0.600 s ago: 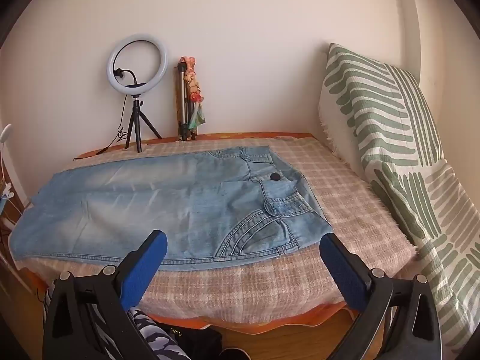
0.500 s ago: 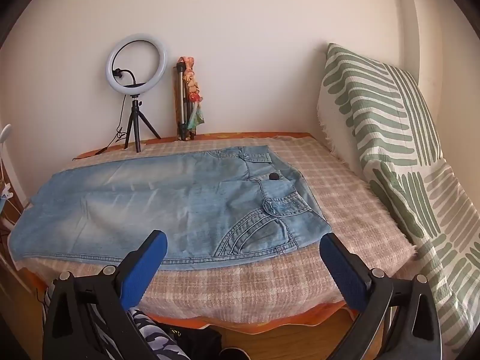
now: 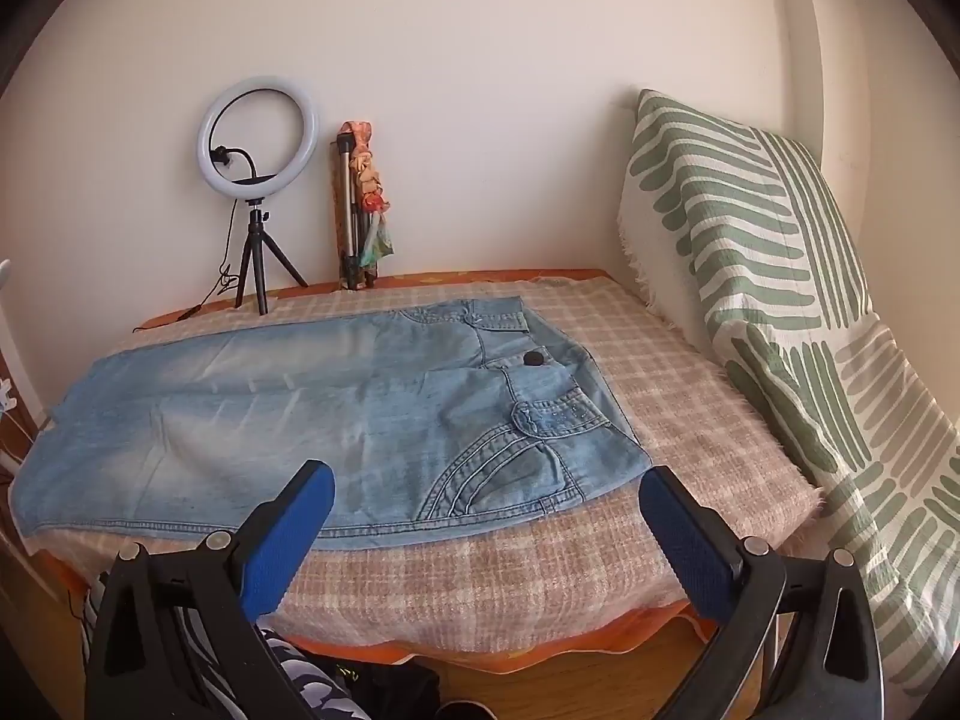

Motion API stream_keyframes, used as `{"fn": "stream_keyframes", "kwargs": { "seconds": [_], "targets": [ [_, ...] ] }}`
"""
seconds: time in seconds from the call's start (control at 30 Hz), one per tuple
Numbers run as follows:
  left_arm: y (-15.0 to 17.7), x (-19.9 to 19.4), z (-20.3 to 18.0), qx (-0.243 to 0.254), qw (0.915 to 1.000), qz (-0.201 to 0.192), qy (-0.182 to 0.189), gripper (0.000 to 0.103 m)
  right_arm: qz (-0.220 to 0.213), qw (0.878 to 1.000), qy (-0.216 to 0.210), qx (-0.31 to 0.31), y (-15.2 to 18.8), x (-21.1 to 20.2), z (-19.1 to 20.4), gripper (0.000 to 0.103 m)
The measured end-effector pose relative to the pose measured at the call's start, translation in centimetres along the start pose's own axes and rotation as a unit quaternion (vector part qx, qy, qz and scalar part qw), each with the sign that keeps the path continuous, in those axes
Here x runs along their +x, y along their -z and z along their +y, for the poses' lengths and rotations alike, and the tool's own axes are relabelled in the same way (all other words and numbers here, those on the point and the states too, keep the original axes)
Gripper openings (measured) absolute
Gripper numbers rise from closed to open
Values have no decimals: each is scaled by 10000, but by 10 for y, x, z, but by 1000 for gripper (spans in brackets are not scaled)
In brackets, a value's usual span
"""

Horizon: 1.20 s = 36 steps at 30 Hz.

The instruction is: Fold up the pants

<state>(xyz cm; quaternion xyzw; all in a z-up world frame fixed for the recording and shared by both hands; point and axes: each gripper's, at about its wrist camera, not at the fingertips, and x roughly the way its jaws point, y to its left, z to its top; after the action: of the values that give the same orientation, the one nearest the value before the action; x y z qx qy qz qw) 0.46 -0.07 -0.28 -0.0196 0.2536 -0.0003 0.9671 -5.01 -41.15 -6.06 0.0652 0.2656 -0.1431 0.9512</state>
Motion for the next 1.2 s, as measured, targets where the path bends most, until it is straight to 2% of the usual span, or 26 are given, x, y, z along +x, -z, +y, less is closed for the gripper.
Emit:
{"fn": "stream_keyframes", "kwargs": {
  "seconds": [1.2],
  "targets": [
    [1,3,1,-111,9999,43,24,103,-203,9997,120,-31,-5,-8,2,103]
  ]
}}
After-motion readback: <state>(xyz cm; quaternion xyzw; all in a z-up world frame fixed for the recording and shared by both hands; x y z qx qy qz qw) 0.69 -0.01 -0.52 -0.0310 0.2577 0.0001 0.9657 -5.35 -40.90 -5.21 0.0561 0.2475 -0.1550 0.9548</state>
